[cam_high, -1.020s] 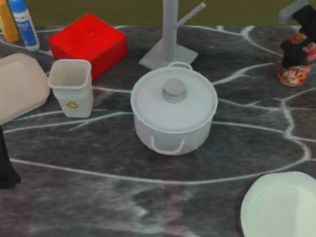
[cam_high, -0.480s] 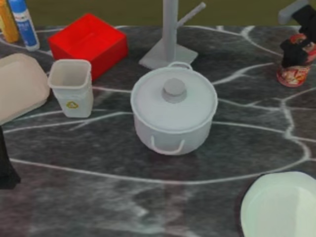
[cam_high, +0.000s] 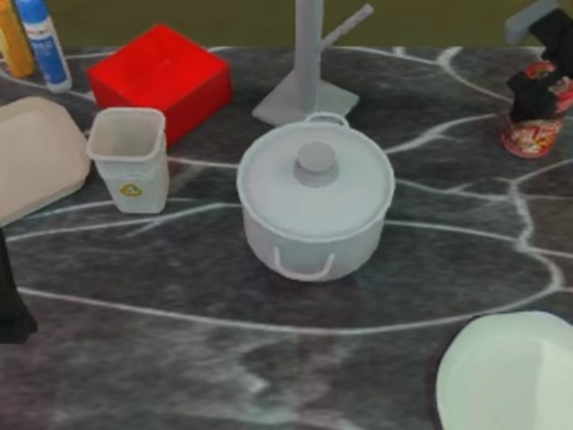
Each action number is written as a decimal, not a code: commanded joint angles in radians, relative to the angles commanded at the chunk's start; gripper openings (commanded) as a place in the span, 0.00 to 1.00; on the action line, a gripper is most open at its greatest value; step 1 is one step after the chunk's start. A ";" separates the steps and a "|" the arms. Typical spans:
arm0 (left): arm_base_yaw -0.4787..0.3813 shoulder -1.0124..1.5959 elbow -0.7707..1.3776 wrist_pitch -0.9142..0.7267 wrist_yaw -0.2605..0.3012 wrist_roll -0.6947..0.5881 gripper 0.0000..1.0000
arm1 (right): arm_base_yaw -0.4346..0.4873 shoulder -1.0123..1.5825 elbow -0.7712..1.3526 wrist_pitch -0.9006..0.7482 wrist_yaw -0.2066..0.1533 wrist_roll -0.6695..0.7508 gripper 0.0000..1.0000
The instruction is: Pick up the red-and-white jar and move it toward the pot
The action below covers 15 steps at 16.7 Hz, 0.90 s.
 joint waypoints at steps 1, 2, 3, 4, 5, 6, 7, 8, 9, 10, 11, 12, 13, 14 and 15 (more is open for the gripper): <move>0.000 0.000 0.000 0.000 0.000 0.000 1.00 | 0.000 -0.002 -0.002 0.001 0.000 0.000 0.00; 0.000 0.000 0.000 0.000 0.000 0.000 1.00 | 0.000 -0.012 -0.013 0.006 0.000 0.000 0.00; 0.000 0.000 0.000 0.000 0.000 0.000 1.00 | 0.000 -0.032 -0.035 0.014 0.000 0.000 0.00; 0.000 0.000 0.000 0.000 0.000 0.000 1.00 | 0.000 -0.060 -0.068 0.026 0.000 0.000 0.00; 0.000 0.000 0.000 0.000 0.000 0.000 1.00 | 0.000 -0.095 -0.112 0.041 -0.001 0.000 0.00; 0.000 0.000 0.000 0.000 0.000 0.000 1.00 | 0.001 -0.136 -0.166 0.057 -0.001 0.000 0.00; 0.000 0.000 0.000 0.000 0.000 0.000 1.00 | 0.001 -0.181 -0.230 0.076 -0.002 0.000 0.00; 0.000 0.000 0.000 0.000 0.000 0.000 1.00 | 0.001 -0.232 -0.305 0.096 -0.002 0.001 0.00; 0.000 0.000 0.000 0.000 0.000 0.000 1.00 | 0.002 -0.285 -0.386 0.117 -0.003 0.001 0.00; 0.000 0.000 0.000 0.000 0.000 0.000 1.00 | 0.002 -0.341 -0.473 0.139 -0.004 0.001 0.00; 0.000 0.000 0.000 0.000 0.000 0.000 1.00 | 0.003 -0.398 -0.563 0.162 -0.004 0.000 0.00; 0.000 0.000 0.000 0.000 0.000 0.000 1.00 | 0.003 -0.456 -0.653 0.185 -0.005 0.000 0.00; 0.000 0.000 0.000 0.000 0.000 0.000 1.00 | 0.004 -0.514 -0.743 0.208 -0.006 0.000 0.00; 0.000 0.000 0.000 0.000 0.000 0.000 1.00 | 0.004 -0.570 -0.830 0.230 -0.007 -0.001 0.00; 0.000 0.000 0.000 0.000 0.000 0.000 1.00 | 0.005 -0.624 -0.911 0.252 -0.008 -0.002 0.00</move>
